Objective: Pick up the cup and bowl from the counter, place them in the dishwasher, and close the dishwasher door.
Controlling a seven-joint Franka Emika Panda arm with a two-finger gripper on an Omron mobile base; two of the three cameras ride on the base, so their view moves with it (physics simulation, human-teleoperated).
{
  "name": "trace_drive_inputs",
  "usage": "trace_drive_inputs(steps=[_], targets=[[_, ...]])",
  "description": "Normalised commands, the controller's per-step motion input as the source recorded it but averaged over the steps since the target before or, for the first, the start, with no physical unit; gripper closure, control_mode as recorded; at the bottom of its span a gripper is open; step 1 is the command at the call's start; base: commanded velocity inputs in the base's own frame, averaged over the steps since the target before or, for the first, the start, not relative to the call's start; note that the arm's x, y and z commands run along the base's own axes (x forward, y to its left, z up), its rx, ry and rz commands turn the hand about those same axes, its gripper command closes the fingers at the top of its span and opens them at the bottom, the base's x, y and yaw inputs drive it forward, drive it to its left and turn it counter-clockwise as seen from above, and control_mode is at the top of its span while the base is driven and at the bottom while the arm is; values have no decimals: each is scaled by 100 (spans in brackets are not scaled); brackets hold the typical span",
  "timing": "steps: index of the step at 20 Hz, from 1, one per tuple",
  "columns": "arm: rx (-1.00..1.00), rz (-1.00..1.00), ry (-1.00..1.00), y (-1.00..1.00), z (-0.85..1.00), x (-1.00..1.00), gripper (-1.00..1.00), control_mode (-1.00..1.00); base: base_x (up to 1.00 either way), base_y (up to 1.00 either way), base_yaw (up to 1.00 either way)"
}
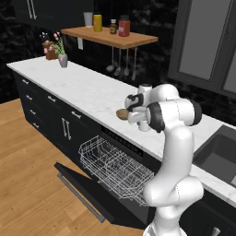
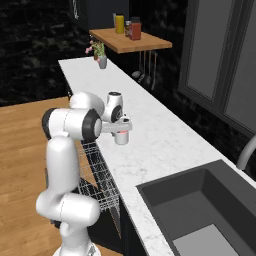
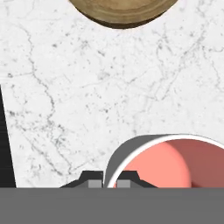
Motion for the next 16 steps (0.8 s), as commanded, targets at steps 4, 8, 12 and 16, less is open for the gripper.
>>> trace_drive_inputs(steps=[4, 8, 12, 16], targets=[[4, -12, 0, 0, 4, -100, 100, -100, 0, 0, 0], [2, -19, -3, 14, 7, -100, 100, -100, 0, 0, 0], [0, -37, 0, 66, 1, -86, 100, -100, 0, 0, 0], [2, -52, 15, 83, 18, -34, 100, -100, 0, 0, 0]])
